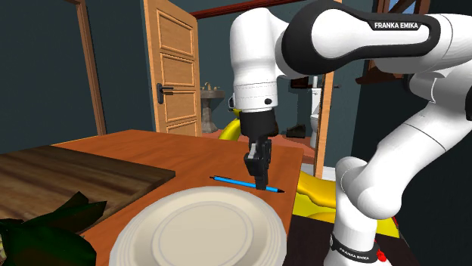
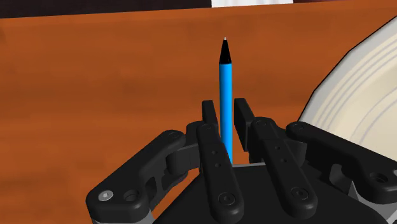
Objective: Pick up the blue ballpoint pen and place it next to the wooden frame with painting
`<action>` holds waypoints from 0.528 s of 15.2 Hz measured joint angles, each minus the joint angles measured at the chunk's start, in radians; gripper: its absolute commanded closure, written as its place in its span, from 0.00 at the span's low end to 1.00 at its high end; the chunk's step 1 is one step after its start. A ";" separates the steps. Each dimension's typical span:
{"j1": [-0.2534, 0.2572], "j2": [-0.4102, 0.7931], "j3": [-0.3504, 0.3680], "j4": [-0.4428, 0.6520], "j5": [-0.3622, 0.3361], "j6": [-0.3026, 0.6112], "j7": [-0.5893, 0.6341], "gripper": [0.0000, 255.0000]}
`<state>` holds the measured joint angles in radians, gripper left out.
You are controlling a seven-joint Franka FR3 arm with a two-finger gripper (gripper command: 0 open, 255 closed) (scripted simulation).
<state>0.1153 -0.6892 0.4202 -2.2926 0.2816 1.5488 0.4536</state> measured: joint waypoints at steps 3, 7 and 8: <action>0.000 0.000 0.000 0.000 0.000 0.000 0.000 1.00; 0.000 0.000 0.000 0.000 0.000 0.000 0.000 1.00; -0.001 0.001 -0.002 0.007 -0.002 -0.006 0.000 1.00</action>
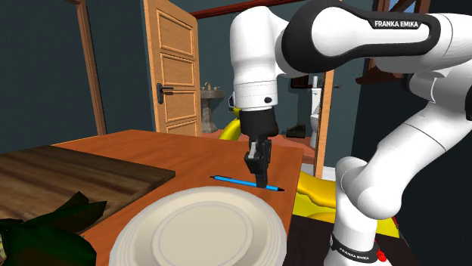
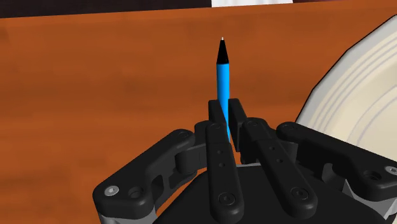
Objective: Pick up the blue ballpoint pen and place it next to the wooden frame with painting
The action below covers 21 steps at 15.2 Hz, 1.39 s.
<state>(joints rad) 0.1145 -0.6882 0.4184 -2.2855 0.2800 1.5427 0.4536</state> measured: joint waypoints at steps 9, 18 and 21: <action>-0.010 0.027 -0.018 0.130 -0.019 -0.103 0.010 1.00; -0.028 0.084 -0.038 0.258 -0.047 -0.179 0.004 1.00; -0.054 0.157 -0.057 0.305 -0.084 -0.160 -0.032 1.00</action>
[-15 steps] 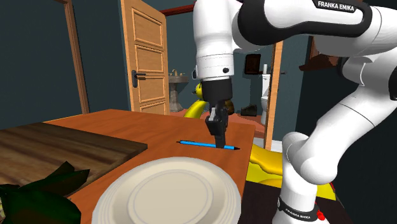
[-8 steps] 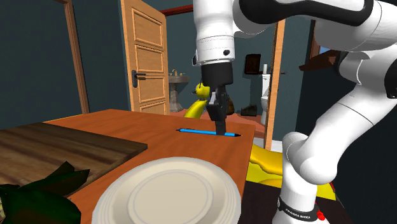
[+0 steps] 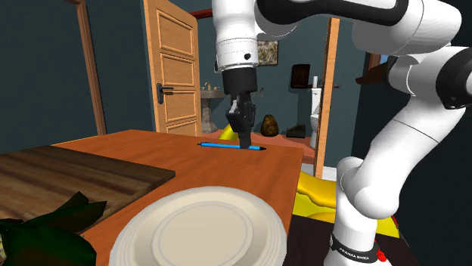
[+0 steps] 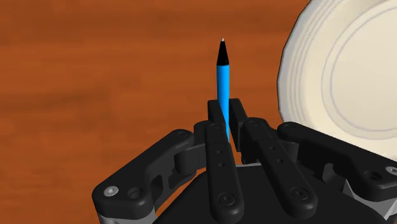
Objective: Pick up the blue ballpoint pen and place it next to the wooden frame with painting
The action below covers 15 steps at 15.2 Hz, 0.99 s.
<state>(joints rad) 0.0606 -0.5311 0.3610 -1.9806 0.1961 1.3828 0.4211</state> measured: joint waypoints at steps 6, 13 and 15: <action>-0.050 0.187 -0.028 0.149 -0.076 0.025 -0.060 1.00; -0.092 0.412 -0.050 0.359 -0.155 0.027 -0.113 1.00; -0.097 0.489 -0.052 0.446 -0.180 0.014 -0.121 1.00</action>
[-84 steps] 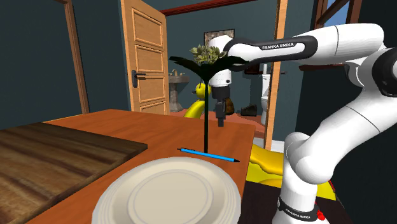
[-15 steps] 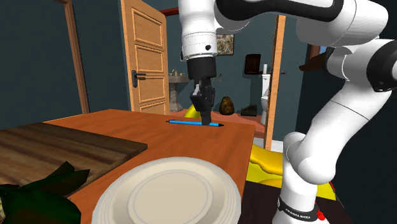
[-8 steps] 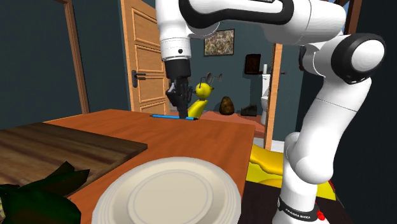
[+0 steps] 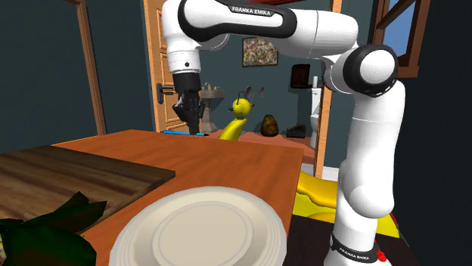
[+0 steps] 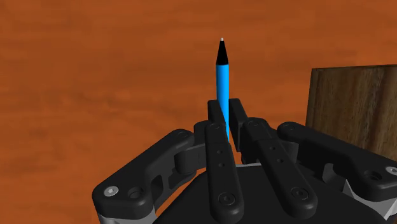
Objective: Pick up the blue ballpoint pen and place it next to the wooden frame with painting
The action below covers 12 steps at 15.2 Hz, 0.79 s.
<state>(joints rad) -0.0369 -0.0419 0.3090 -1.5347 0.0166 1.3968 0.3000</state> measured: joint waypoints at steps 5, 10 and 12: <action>-0.011 0.158 -0.013 0.169 -0.050 -0.019 -0.029 1.00; -0.016 0.140 -0.015 0.081 -0.045 0.052 -0.035 1.00; -0.017 0.135 -0.015 0.048 -0.044 0.081 -0.034 1.00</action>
<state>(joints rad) -0.0534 0.0936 0.2936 -1.4867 -0.0270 1.4781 0.2659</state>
